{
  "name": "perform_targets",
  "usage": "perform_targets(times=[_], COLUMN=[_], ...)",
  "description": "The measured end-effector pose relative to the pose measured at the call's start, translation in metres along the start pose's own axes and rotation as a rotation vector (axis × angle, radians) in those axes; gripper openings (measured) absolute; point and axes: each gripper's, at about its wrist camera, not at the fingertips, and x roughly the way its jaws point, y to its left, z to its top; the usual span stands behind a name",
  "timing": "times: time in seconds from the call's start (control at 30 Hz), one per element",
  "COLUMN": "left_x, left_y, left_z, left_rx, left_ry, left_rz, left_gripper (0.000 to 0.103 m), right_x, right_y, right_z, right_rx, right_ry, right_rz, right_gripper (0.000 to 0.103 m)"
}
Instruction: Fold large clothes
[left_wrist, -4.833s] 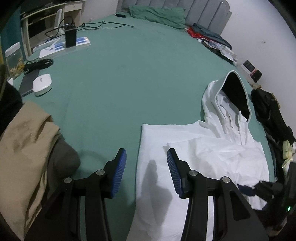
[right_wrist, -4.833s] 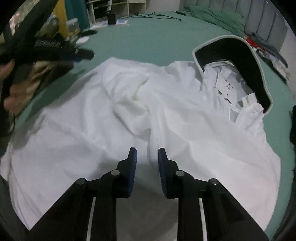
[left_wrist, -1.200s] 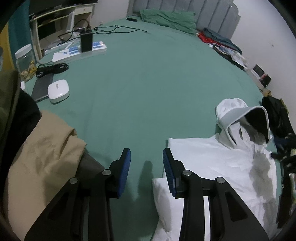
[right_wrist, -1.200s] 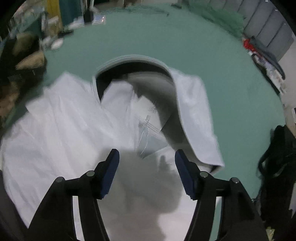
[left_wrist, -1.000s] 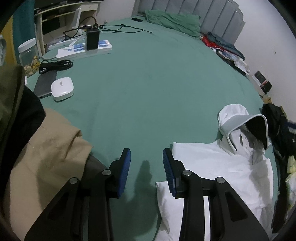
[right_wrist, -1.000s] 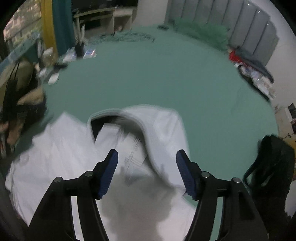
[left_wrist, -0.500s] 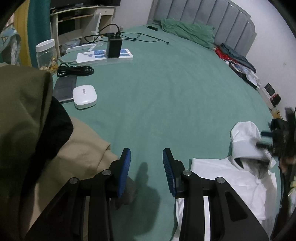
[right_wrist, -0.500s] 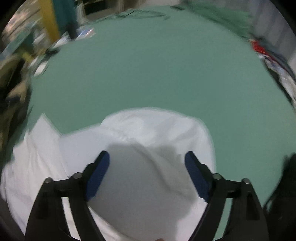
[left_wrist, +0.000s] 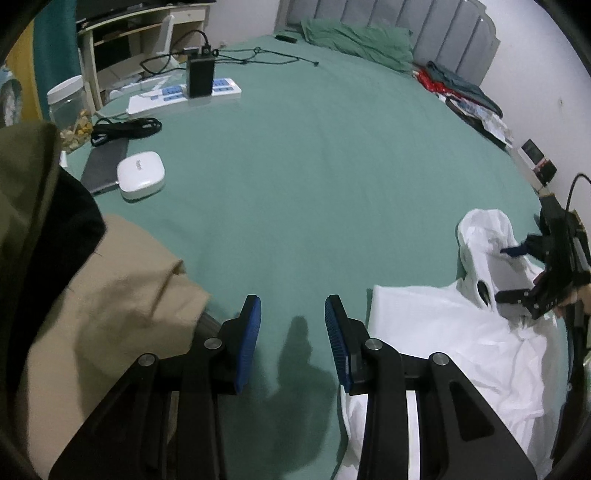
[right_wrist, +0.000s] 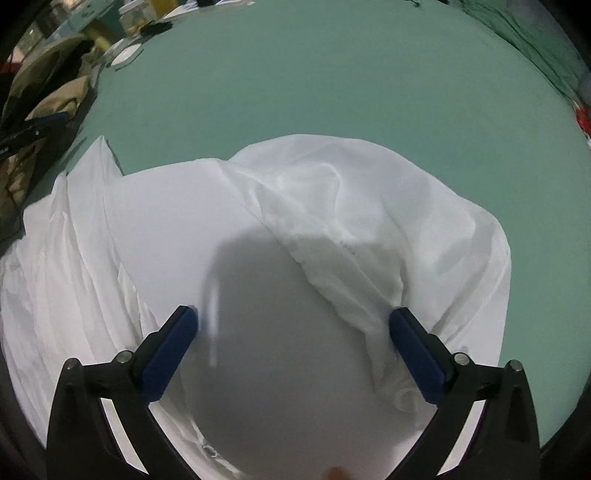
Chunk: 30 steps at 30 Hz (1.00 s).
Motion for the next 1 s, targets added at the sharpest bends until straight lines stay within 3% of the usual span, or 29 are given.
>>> perform_targets(times=[0.07,0.17,0.33,0.43,0.57,0.73,0.87,1.0], left_x=[0.001,0.002,0.001,-0.001,-0.006,-0.017,-0.024,-0.030], left_y=[-0.004,-0.010,-0.013,-0.013,-0.013,-0.015,-0.018,-0.019], left_z=[-0.003,-0.006,-0.007,-0.006,-0.005,-0.004,-0.006,-0.010], left_rx=[0.012,0.029,0.038,0.033,0.028,0.028,0.038,0.053], left_ry=[0.007,0.017,0.017,0.015,0.005,-0.014,-0.025,-0.032], left_rz=[-0.003,-0.008,-0.015,-0.022,-0.031,-0.048,-0.056,-0.056], left_gripper=[0.038,0.038,0.038,0.038,0.038,0.038,0.038,0.038], right_x=[0.002,0.000,-0.021,-0.026,-0.037,-0.035,-0.015,-0.022], right_y=[0.002,0.004,0.015,0.031,0.061,0.134,0.188,0.215], right_z=[0.005,0.011,0.017,0.019,0.021,-0.001,-0.032,-0.060], right_rx=[-0.022,-0.054,-0.100,-0.156,-0.221,-0.376,-0.422,-0.303], right_ry=[0.008,0.030,0.028,0.049,-0.006,-0.133,-0.179,-0.231], right_rz=[0.001,0.021,-0.003,-0.032,-0.228,-0.690,-0.870,-0.835], right_gripper=[0.103,0.089,0.041,0.028,0.025,0.025,0.025,0.025])
